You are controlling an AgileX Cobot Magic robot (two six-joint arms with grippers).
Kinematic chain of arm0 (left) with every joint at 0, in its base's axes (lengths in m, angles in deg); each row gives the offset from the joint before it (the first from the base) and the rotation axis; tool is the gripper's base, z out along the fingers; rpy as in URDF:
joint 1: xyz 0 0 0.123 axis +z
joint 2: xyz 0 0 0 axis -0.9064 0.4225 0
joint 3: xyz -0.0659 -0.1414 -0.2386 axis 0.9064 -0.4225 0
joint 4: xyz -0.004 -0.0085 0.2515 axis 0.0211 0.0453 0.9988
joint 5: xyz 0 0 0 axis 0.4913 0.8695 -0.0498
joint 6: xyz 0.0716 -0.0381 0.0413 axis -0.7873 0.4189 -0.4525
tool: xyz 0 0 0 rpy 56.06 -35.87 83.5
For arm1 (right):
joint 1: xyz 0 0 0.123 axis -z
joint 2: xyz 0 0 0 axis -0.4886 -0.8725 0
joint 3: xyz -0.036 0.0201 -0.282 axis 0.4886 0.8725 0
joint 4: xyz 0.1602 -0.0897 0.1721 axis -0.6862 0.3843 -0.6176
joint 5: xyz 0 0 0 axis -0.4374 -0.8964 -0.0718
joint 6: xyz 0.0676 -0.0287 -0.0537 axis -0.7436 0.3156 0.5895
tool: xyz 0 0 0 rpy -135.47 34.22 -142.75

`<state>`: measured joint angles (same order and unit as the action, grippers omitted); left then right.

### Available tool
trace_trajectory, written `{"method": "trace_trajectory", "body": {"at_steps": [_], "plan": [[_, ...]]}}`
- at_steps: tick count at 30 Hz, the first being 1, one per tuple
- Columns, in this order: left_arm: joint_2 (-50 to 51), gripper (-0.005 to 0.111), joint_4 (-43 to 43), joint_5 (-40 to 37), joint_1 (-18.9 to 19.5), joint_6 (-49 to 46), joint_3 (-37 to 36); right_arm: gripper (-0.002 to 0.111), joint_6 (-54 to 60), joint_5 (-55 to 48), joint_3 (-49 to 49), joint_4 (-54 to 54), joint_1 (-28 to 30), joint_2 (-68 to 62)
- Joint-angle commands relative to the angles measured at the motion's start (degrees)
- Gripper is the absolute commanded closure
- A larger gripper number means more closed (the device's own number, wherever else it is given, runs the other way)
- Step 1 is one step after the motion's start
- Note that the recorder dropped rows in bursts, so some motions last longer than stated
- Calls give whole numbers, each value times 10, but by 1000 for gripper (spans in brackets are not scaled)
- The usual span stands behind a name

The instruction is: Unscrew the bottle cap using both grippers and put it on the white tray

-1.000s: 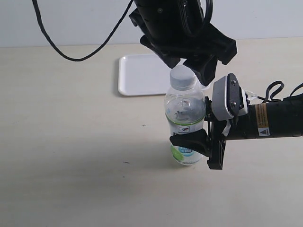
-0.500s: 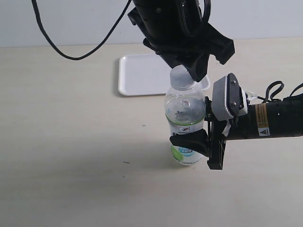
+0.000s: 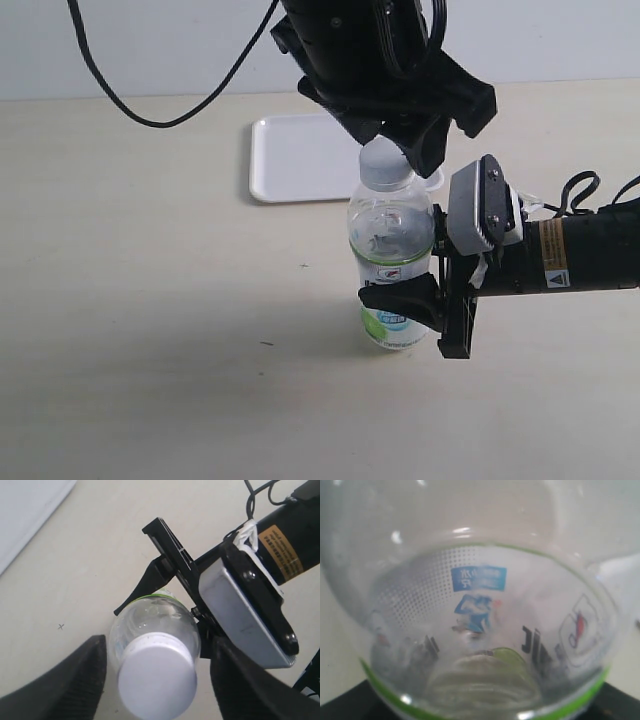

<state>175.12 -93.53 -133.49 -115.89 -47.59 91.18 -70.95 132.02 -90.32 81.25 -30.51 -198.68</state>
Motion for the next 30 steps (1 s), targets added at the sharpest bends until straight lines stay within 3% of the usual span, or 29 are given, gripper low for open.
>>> {"method": "trace_trajectory", "body": {"at_steps": [1, 7, 20, 30], "plan": [[0, 48, -1, 2, 1, 5, -3, 108, 2, -47, 2, 24, -1, -2], [-1, 48, -1, 2, 1, 5, -36, 108, 3, -47, 2, 24, -1, -2], [-45, 48, 27, 2, 1, -7, -35, 108, 2, -47, 2, 24, -1, -2], [-18, 48, 21, 2, 1, -6, -35, 108, -2, -47, 2, 24, -1, -2]]}}
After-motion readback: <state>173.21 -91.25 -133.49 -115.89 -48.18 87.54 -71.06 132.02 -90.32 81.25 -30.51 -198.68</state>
